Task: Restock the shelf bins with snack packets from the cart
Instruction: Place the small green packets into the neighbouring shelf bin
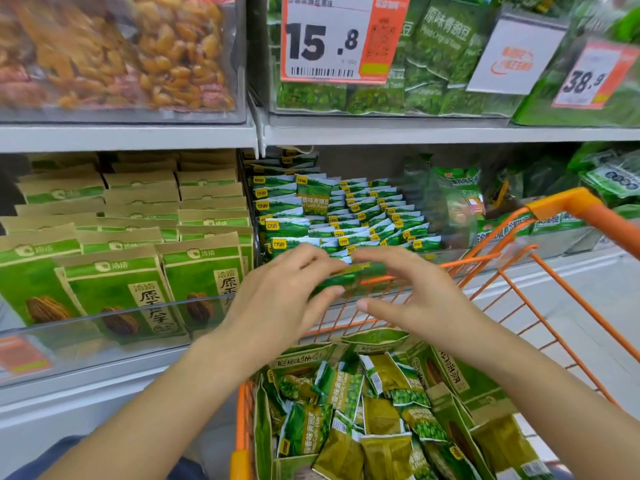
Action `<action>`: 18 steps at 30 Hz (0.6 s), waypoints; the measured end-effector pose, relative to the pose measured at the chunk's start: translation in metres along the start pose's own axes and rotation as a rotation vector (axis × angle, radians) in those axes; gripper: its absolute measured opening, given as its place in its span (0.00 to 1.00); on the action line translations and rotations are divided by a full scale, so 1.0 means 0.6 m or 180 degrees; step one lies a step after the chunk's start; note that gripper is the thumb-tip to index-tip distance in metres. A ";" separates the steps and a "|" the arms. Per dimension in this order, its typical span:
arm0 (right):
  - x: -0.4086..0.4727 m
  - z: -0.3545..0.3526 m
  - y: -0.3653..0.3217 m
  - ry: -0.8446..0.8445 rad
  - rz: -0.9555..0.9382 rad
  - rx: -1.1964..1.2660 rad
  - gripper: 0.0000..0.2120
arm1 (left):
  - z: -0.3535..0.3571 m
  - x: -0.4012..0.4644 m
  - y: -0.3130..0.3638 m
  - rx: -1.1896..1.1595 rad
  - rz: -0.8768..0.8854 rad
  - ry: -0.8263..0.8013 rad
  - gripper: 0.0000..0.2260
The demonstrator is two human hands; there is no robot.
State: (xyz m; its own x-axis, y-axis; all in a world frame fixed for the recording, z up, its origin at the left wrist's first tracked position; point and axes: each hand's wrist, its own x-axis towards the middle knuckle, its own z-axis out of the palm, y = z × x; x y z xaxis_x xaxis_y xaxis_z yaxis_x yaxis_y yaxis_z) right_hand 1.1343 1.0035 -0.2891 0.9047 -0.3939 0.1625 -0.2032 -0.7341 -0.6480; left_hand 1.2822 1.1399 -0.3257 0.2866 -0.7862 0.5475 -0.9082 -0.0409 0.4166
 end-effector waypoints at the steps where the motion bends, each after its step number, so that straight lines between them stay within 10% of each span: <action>1: 0.003 0.002 -0.002 -0.0030 -0.0078 -0.0136 0.23 | 0.002 0.001 -0.003 0.0014 0.0153 -0.0086 0.16; 6: 0.025 -0.004 -0.004 0.0312 0.0195 0.0496 0.14 | -0.003 0.008 0.006 -0.0945 -0.0588 -0.0185 0.23; 12: 0.120 -0.036 0.051 0.1250 0.0645 0.0793 0.08 | 0.011 0.003 -0.026 0.1336 -0.0260 -0.0690 0.27; 18: 0.232 0.023 0.066 0.0934 0.1113 0.1168 0.25 | 0.023 0.002 -0.031 0.1582 -0.0091 -0.0730 0.25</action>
State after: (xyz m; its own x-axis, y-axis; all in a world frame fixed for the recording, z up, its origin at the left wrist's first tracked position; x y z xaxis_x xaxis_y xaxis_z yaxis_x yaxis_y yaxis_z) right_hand 1.2573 0.9273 -0.3026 0.6551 -0.7533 0.0579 -0.2807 -0.3139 -0.9070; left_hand 1.2955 1.1313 -0.3428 0.2900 -0.8924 0.3456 -0.9517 -0.3071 0.0055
